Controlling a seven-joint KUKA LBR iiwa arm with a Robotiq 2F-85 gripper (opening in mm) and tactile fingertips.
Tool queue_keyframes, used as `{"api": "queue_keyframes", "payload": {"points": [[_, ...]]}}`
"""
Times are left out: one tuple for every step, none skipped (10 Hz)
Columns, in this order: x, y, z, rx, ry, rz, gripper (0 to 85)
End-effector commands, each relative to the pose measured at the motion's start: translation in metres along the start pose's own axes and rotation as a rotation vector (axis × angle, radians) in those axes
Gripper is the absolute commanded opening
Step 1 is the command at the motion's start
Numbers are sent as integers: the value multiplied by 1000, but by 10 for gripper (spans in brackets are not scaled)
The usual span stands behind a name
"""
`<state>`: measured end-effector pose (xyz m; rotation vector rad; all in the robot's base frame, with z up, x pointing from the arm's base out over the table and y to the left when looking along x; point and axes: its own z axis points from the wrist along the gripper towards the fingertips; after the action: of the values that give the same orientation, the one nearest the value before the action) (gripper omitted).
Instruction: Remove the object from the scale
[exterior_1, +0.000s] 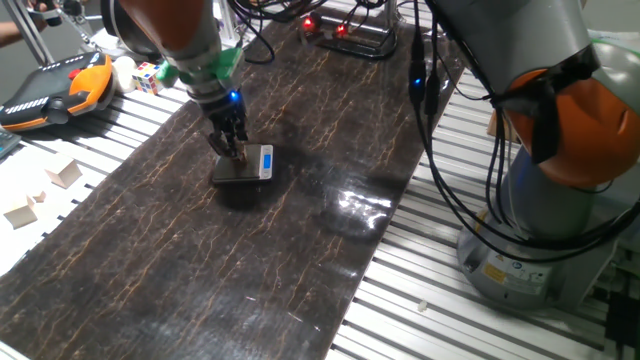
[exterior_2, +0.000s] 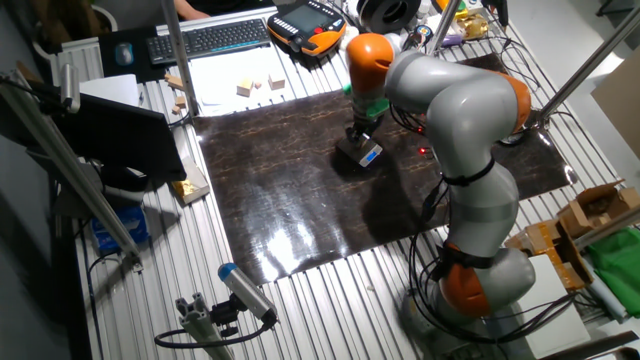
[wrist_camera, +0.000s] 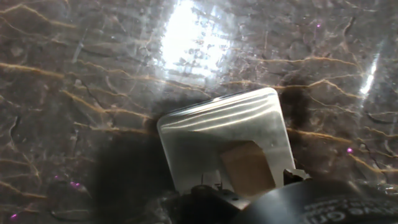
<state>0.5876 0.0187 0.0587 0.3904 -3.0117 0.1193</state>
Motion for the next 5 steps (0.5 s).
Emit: {"api": "queue_keyframes", "payload": {"points": [[0,1,3,-5,-1,-6,477],[0,3,5,-16,-7,-13,383],[0,5,5,-21,-12,-27,230],[0,9,3,-21,-11,-34,120],[1,15,-4,-20,-4,-23,63]]}}
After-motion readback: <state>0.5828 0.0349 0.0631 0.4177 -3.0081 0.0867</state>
